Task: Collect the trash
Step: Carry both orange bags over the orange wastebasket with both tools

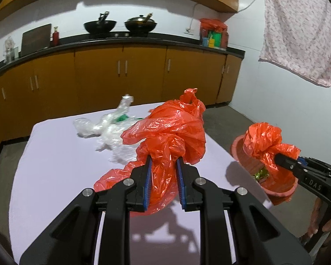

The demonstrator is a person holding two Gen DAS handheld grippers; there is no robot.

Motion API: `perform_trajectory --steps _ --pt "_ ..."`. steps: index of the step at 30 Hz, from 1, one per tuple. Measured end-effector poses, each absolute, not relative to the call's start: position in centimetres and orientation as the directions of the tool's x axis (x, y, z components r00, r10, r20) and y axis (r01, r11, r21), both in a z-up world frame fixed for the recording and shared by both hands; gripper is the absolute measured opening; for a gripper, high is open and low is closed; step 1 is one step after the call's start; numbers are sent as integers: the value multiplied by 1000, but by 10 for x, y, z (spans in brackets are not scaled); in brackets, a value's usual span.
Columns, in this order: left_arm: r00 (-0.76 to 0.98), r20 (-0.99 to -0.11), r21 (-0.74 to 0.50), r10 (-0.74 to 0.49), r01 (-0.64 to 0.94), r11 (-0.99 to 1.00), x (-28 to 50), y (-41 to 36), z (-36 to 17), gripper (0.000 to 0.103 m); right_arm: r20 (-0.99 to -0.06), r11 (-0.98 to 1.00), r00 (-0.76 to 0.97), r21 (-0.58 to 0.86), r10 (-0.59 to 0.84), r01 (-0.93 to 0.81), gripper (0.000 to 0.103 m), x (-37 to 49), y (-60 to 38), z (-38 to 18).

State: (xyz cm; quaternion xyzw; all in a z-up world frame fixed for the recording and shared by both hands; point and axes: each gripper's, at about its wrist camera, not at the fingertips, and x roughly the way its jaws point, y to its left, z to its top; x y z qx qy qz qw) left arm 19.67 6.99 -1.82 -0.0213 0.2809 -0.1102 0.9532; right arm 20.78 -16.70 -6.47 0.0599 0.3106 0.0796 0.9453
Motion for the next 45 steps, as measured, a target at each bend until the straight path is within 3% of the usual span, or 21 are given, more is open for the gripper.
perform_trajectory --steps 18,29,45 --pt "754 -542 -126 -372 365 923 220 -49 -22 20 -537 977 843 158 -36 142 24 196 -295 -64" --pt "690 -584 -109 -427 455 884 236 -118 -45 20 -553 967 830 160 -77 196 24 207 -333 -82" --pt "638 -620 -111 -458 507 855 251 -150 -61 20 -579 953 812 200 -74 229 24 225 -350 -101"
